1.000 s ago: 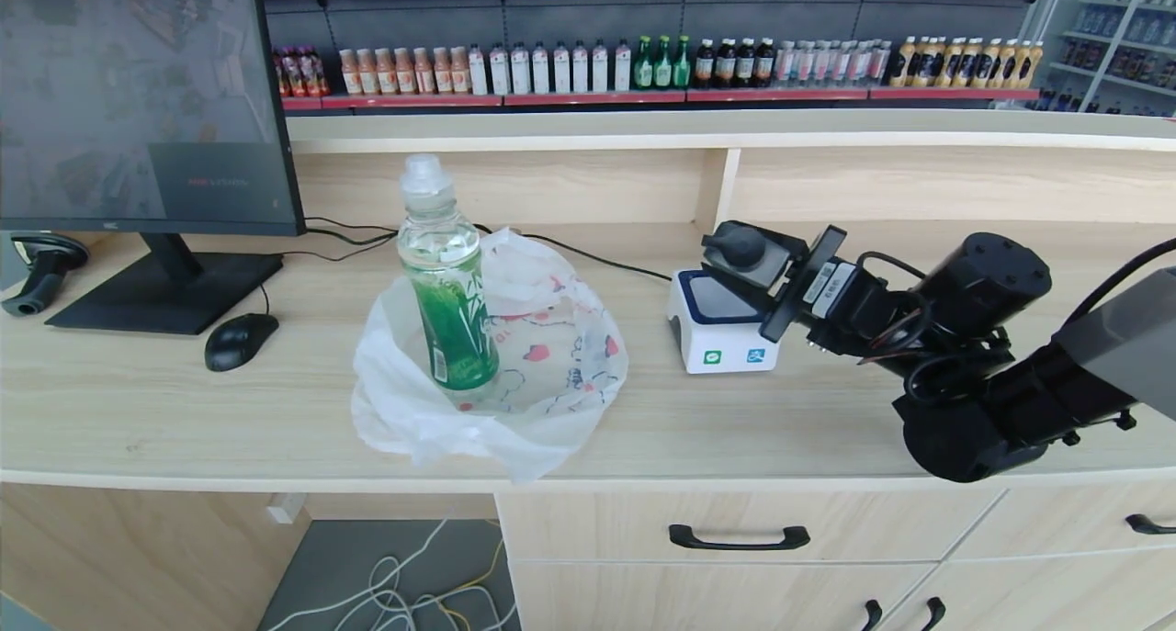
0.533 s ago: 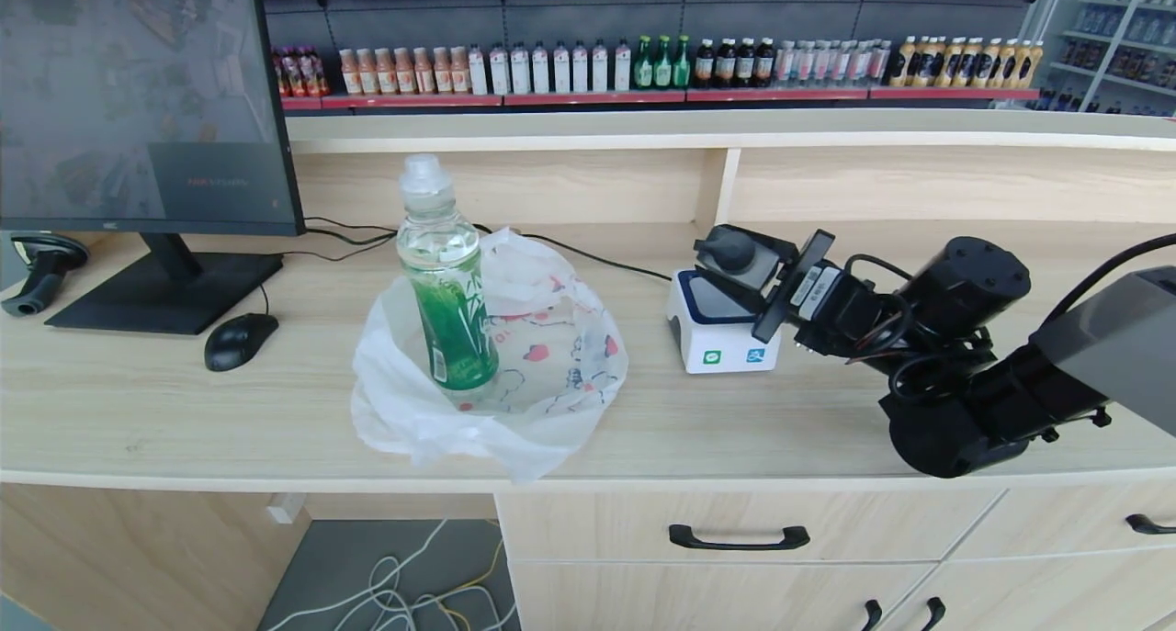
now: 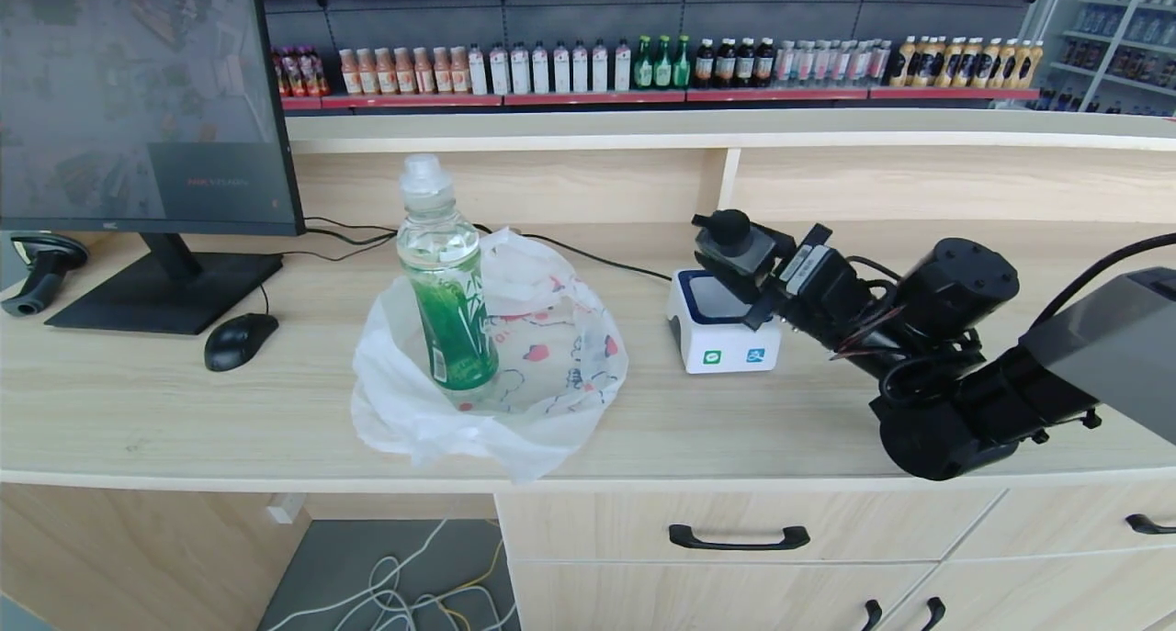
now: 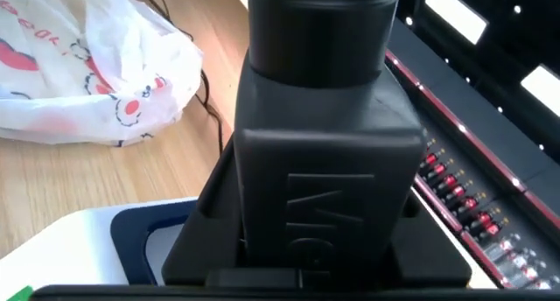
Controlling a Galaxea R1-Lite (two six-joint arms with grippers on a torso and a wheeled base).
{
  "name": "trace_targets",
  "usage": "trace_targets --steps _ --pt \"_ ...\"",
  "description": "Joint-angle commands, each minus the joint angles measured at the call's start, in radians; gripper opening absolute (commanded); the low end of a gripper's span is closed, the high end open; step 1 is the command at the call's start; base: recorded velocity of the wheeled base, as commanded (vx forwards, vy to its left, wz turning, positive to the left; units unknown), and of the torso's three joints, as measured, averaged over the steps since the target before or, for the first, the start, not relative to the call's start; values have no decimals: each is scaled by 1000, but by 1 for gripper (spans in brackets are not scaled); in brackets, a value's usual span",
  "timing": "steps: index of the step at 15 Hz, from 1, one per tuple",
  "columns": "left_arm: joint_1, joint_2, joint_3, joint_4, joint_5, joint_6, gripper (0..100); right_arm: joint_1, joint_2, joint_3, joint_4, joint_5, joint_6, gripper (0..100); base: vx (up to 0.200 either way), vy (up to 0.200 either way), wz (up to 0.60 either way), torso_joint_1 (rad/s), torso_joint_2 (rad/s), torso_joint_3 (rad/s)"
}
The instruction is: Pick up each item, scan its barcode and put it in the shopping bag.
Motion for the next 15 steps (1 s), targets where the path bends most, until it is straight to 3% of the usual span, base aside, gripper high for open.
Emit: trace_targets --steps 1,5,7,10,15 --pt "0 0 0 -1 0 0 100 41 -31 -17 -1 -81 54 0 0 0 0 0 0 0" --pt "0 0 0 -1 0 0 100 91 -94 -25 -1 -428 258 0 0 0 0 0 0 0" --pt "0 0 0 1 0 -2 100 89 -105 7 -1 -544 400 0 0 0 0 0 0 0" --pt "0 0 0 1 0 -2 100 86 -131 125 -1 -587 659 0 0 0 0 0 0 0" --pt "0 0 0 1 0 -2 100 92 -133 145 -1 -587 680 0 0 200 0 2 2 2"
